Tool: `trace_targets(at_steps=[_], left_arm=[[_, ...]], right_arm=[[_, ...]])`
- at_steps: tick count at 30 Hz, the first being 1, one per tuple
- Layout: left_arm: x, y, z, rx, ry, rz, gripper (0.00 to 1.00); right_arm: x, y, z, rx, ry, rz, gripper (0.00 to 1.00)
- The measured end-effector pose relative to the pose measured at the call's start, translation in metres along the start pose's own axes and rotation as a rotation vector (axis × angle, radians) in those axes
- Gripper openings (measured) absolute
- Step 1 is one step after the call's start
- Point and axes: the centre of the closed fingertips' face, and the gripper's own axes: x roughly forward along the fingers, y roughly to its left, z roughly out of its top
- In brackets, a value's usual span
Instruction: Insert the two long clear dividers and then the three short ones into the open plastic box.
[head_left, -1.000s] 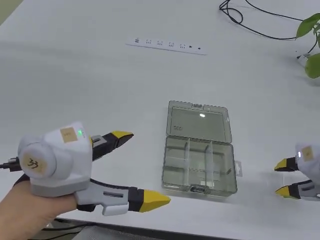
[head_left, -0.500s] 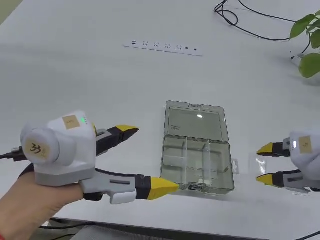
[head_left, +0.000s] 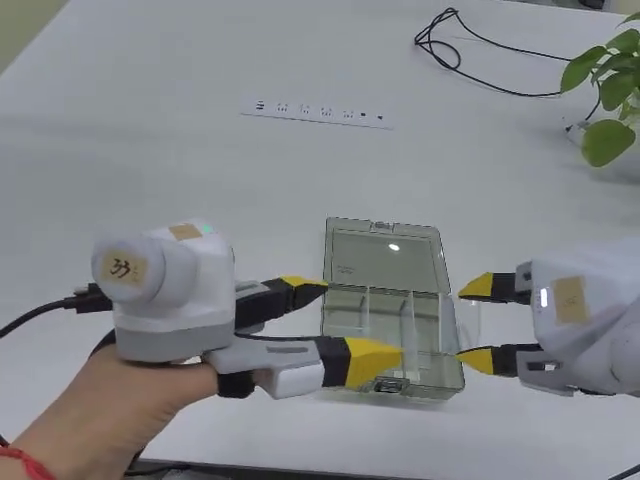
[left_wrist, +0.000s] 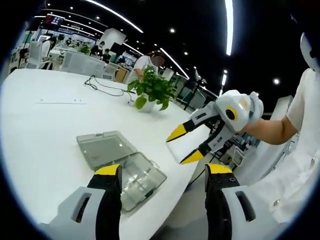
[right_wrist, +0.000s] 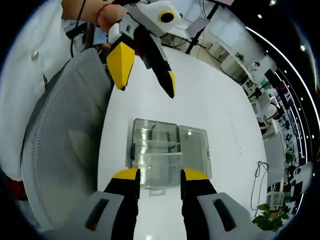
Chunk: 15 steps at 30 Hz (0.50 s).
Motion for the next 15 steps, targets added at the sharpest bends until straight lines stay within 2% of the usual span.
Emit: trace_targets(at_steps=[3,5,6,8,15], left_arm=[[0.005,-0.006,0.000,-0.042,0.000,-0.021,0.62],[0.008,-0.010,0.000,-0.113,-0.001,-0.037,0.59],[0.010,-0.012,0.001,-0.130,-0.001,-0.050,0.56],[0.013,-0.013,0.000,-0.158,0.005,-0.053,0.49],[0.023,-0.022,-0.002,-0.239,0.004,-0.094,0.38]], right_arm=[[-0.003,0.002,0.010,-0.012,-0.006,-0.007,0.33],[-0.004,0.003,0.017,-0.025,-0.006,-0.012,0.33],[-0.005,0.003,0.021,-0.031,-0.007,-0.014,0.33],[-0.007,0.004,0.027,-0.033,-0.015,-0.018,0.33],[-0.012,0.007,0.041,-0.055,-0.016,-0.029,0.33]])
